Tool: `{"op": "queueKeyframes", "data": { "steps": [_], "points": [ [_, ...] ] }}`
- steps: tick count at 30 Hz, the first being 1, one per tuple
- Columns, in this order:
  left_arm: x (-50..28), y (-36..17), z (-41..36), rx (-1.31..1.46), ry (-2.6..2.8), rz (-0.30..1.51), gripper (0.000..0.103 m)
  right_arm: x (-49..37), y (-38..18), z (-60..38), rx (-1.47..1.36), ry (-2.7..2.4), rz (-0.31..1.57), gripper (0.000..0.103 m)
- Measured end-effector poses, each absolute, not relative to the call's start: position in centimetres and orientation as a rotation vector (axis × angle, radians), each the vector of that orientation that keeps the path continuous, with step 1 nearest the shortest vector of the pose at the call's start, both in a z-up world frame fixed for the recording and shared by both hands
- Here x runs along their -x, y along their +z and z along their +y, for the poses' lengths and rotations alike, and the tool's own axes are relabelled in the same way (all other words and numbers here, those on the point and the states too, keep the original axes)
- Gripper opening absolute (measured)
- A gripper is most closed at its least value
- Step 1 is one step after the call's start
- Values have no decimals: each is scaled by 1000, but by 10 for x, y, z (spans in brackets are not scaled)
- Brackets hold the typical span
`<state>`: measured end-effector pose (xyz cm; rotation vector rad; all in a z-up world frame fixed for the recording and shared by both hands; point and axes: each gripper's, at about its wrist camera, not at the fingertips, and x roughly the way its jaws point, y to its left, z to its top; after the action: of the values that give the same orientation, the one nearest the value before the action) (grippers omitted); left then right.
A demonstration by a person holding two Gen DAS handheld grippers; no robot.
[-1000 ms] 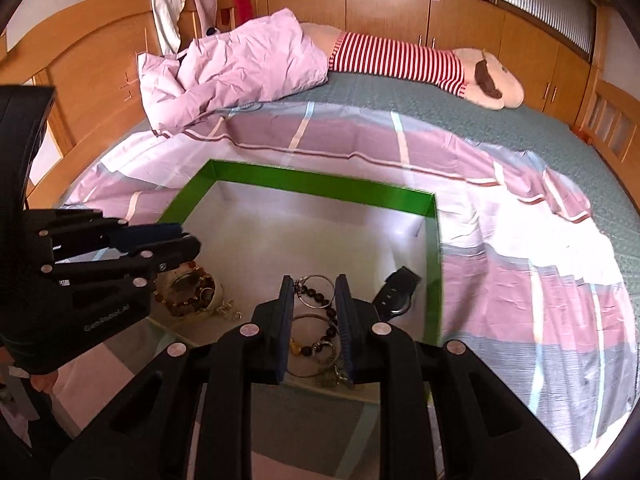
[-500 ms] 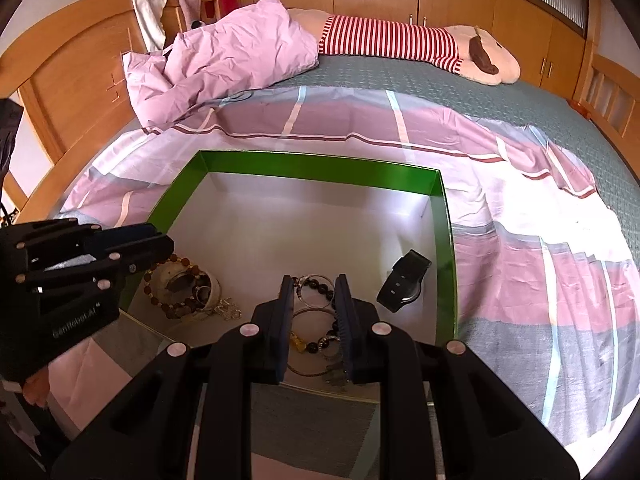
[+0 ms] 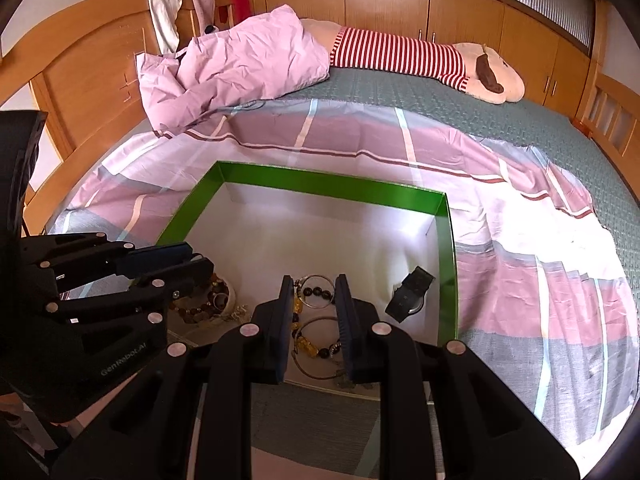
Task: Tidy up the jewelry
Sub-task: 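Carry both rings over the green box and open both grippers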
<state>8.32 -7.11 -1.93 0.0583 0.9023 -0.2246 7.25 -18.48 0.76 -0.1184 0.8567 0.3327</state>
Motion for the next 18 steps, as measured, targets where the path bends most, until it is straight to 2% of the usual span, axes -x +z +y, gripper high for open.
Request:
{"op": "queueKeyframes", "data": {
  "steps": [18],
  "points": [
    [-86, -41, -84, -87, -232, 948, 20, -79, -30, -194, 125, 293, 938, 21]
  ]
}}
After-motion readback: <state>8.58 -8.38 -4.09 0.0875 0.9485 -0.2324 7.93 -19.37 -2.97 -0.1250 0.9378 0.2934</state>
